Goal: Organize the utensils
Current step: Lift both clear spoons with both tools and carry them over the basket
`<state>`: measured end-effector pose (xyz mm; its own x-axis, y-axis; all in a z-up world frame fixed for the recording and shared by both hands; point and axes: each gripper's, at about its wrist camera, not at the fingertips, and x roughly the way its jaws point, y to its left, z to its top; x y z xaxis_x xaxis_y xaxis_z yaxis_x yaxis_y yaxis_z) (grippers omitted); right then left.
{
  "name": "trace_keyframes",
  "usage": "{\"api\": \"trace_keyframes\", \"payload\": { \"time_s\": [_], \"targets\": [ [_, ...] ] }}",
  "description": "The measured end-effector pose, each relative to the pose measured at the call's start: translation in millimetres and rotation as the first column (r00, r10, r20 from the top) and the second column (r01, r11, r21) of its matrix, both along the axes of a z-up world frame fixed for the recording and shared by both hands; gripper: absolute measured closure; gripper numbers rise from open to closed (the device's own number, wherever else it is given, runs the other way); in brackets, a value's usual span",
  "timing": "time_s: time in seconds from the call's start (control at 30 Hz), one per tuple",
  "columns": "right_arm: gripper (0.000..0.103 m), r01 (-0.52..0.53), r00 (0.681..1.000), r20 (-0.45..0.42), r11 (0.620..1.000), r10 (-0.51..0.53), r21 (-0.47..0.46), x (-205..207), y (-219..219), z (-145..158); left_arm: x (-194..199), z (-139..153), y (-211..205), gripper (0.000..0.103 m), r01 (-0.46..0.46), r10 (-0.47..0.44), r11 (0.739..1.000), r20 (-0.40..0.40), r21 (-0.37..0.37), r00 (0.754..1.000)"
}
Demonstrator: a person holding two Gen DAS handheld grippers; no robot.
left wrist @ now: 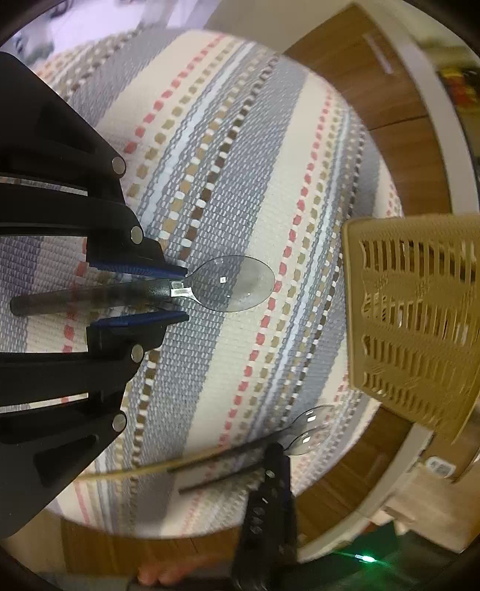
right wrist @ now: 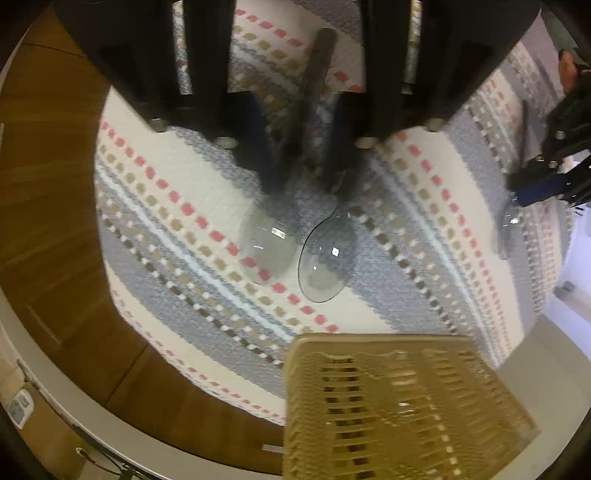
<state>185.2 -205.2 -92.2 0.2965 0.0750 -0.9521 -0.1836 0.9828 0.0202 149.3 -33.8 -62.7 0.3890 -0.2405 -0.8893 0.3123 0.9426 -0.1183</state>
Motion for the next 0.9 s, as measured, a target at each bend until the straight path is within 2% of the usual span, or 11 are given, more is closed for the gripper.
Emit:
{"api": "trace_keyframes", "payload": {
  "time_s": [0.07, 0.13, 0.23, 0.43, 0.53, 0.6, 0.7, 0.8, 0.83, 0.87, 0.9],
  "targets": [
    [0.093, -0.001, 1.000, 0.024, 1.000, 0.001, -0.003, -5, 4, 1, -3, -1, -12, 0.093, 0.001, -0.003, 0.998, 0.029, 0.056, 1.000],
    [0.094, -0.001, 0.999, 0.051, 1.000, 0.000, 0.024, -11, 1, 3, -7, -1, -16, 0.093, -0.015, 0.011, 0.998, 0.069, 0.059, 0.998],
    [0.094, -0.017, 0.995, 0.102, 0.994, 0.006, 0.110, -21, -6, 11, -10, 5, -8, 0.093, -0.028, 0.034, 0.998, 0.121, -0.057, 0.992],
    [0.094, -0.045, 0.964, 0.264, 0.976, -0.013, 0.214, -53, -27, 52, -16, 38, 7, 0.093, -0.036, 0.084, 0.979, 0.237, -0.202, 0.968],
    [0.094, -0.064, 0.926, 0.375, 0.968, -0.033, 0.243, -66, -32, 82, -19, 67, 13, 0.093, -0.027, 0.126, 0.959, 0.338, -0.282, 0.933],
    [0.094, -0.075, 0.903, 0.428, 0.963, -0.045, 0.260, -68, -27, 99, -19, 91, 16, 0.093, -0.020, 0.162, 0.945, 0.415, -0.326, 0.895],
    [0.094, -0.093, 0.850, 0.522, 0.955, -0.071, 0.281, -61, -21, 129, -14, 121, 19, 0.093, -0.009, 0.211, 0.926, 0.501, -0.377, 0.840],
    [0.094, -0.095, 0.769, 0.630, 0.957, -0.103, 0.273, -57, -19, 163, 1, 150, 18, 0.093, 0.007, 0.269, 0.904, 0.583, -0.427, 0.766],
    [0.094, -0.093, 0.750, 0.652, 0.958, -0.111, 0.270, -52, -17, 169, 5, 155, 14, 0.093, 0.004, 0.282, 0.902, 0.599, -0.431, 0.750],
    [0.094, -0.095, 0.724, 0.679, 0.958, -0.119, 0.269, -49, -14, 176, 12, 163, 11, 0.093, 0.003, 0.307, 0.895, 0.622, -0.445, 0.721],
    [0.094, -0.097, 0.691, 0.711, 0.958, -0.130, 0.270, -44, -14, 183, 20, 168, 9, 0.093, 0.010, 0.326, 0.885, 0.634, -0.466, 0.702]
  ]
}}
